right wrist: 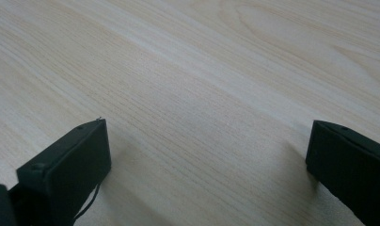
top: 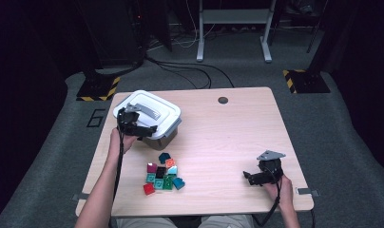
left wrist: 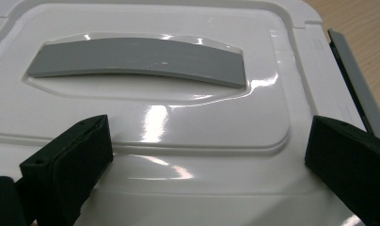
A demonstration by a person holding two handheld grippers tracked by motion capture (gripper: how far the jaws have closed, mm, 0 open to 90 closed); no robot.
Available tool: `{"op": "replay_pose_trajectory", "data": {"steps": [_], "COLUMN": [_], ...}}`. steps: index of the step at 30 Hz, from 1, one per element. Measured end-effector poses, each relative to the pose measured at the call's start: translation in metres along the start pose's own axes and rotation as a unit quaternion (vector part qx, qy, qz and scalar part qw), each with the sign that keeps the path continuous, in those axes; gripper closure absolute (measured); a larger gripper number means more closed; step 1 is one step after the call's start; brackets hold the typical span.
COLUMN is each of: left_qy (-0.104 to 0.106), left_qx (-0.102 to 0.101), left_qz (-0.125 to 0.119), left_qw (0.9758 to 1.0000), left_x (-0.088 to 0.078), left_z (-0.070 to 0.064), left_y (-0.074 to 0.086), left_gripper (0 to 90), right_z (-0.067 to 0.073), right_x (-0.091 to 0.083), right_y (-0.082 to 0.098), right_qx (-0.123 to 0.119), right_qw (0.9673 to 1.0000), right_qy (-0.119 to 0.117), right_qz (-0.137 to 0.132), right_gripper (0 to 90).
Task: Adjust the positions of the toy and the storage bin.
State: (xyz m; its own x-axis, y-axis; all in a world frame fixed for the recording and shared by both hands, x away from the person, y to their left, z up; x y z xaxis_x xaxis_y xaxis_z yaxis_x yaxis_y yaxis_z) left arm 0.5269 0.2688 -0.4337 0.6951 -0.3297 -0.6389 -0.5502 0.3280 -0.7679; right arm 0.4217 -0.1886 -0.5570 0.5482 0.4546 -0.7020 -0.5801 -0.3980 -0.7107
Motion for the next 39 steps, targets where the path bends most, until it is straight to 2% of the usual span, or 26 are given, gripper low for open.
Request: {"op": "replay_pose_trajectory", "data": {"steps": [5,11,13,25,26,27,34,37,39], "left_qy": [-0.005,-0.006,-0.004,-0.001,-0.001,-0.001,-0.002,0.000,0.003], "left_qx": [-0.003,-0.007,0.000,0.004,-0.001,0.004,-0.001,0.003,0.005], "left_qz": [0.001,-0.009,-0.004,-0.005,-0.009,-0.005,-0.014,-0.009,-0.007], "left_qw": [1.0000,0.9999,1.0000,1.0000,1.0000,1.0000,0.9999,1.0000,1.0000], "left_x": [0.001,0.006,0.006,0.011,0.012,0.012,0.016,0.017,0.019], "left_z": [-0.003,-0.015,-0.018,-0.034,-0.038,-0.039,-0.051,-0.055,-0.063], "left_y": [-0.001,-0.004,-0.005,-0.010,-0.011,-0.012,-0.015,-0.016,-0.019], "left_gripper": [1.1,1.1,1.1,1.2,1.2,1.2,1.3,1.3,1.3], "right_z": [0.000,0.000,0.000,0.000,0.000,0.000,0.000,0.000,0.000], "right_x": [0.000,0.000,0.000,0.000,0.000,0.000,0.000,0.000,0.000], "right_y": [0.000,0.000,0.000,0.000,0.000,0.000,0.000,0.000,0.000], "right_qx": [0.000,0.001,0.001,0.001,-0.002,-0.001,0.001,0.000,0.001], "right_qw": [1.0000,1.0000,1.0000,1.0000,1.0000,1.0000,1.0000,1.0000,1.0000], "right_qy": [0.000,0.000,0.000,0.000,0.000,0.000,0.000,0.000,-0.001], "right_qz": [0.000,0.000,0.000,0.000,0.000,0.000,0.000,0.000,0.000], "right_gripper": [0.0,0.0,0.0,0.0,0.0,0.0,0.0,0.0,0.0]}}
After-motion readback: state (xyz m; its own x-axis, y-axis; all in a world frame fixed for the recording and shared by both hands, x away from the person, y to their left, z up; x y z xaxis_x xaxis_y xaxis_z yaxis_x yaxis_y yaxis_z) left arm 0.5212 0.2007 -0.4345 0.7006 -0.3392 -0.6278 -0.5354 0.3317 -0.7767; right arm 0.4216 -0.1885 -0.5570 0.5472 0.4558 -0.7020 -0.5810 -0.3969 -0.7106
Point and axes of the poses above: each handheld gripper's, and its own axes: x roughly forward along the jaws, y roughly out of its underside, z roughly to its left, the point moved 4 cm from there along x, roughly forward along the jaws, and after that the axes turned 4 degrees about -y, right-handed, at the moved point
